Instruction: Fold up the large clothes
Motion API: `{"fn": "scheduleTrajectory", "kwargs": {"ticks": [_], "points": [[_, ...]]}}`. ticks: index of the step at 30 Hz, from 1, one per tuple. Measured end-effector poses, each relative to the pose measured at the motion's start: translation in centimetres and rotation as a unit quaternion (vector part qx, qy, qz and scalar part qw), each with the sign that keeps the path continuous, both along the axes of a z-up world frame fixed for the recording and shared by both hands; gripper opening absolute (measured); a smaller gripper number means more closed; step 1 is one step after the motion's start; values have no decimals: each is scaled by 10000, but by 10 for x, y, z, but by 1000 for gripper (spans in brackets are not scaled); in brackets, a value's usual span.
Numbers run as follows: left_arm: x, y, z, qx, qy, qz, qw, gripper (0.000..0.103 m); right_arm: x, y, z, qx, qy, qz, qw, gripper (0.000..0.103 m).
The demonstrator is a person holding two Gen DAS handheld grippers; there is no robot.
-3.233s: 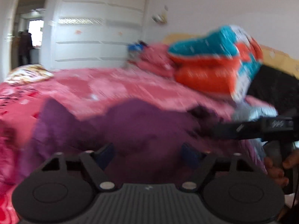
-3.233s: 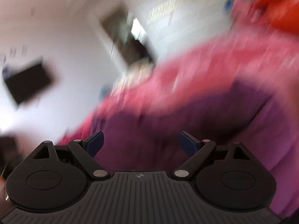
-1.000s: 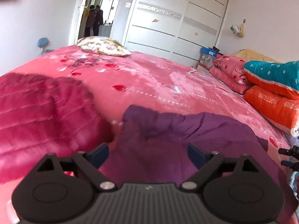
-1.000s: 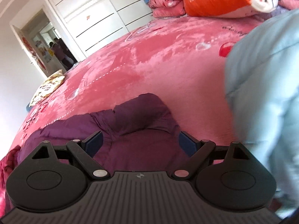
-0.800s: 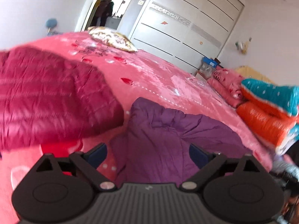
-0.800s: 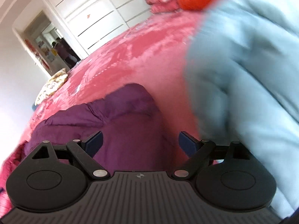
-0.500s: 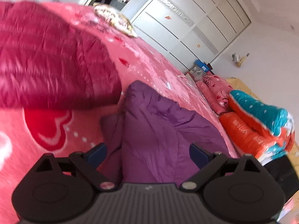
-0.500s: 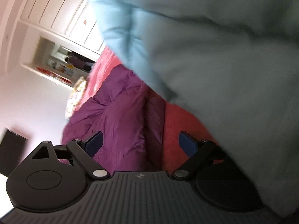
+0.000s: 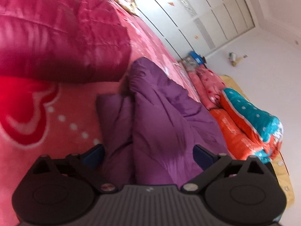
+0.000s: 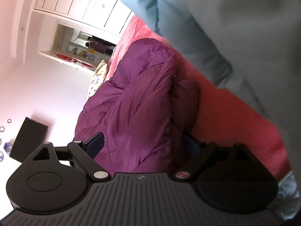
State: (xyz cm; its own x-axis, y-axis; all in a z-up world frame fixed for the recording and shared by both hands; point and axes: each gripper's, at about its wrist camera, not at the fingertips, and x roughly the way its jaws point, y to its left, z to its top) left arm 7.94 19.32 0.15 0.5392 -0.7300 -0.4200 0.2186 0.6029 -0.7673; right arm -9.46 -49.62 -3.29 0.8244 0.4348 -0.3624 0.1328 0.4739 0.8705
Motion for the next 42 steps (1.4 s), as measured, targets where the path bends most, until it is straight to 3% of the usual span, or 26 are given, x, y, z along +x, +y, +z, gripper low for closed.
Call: {"fn": "scheduleTrajectory", "kwargs": {"ticks": [7,13,18,21,23,29,32,42], "points": [[16,-21,-1,169,-46,-524,9985,102,28,19,13,-499,133,441,9977,103],[27,-43,0,404,-44,-811,9959,102,31,31,12,-577,241,286,9976,103],[22,-44,1,519,-156,-735,9958,96,28,66,34,-1572,514,-65,9862,103],[16,-49,7,679,-210,-692,9951,83,26,93,56,-2236,505,-302,9729,87],[14,-49,11,691,-212,-636,9954,76,23,113,68,-2721,475,-415,9602,70],[2,-50,24,830,-318,-459,9950,53,5,180,105,-4141,248,-751,9068,45],[-4,-42,28,740,-270,-335,9963,44,-6,211,118,-4795,85,-859,8733,38],[-24,-16,63,295,-607,-236,9974,31,-44,273,153,-6020,-472,-1111,7894,29]]}}
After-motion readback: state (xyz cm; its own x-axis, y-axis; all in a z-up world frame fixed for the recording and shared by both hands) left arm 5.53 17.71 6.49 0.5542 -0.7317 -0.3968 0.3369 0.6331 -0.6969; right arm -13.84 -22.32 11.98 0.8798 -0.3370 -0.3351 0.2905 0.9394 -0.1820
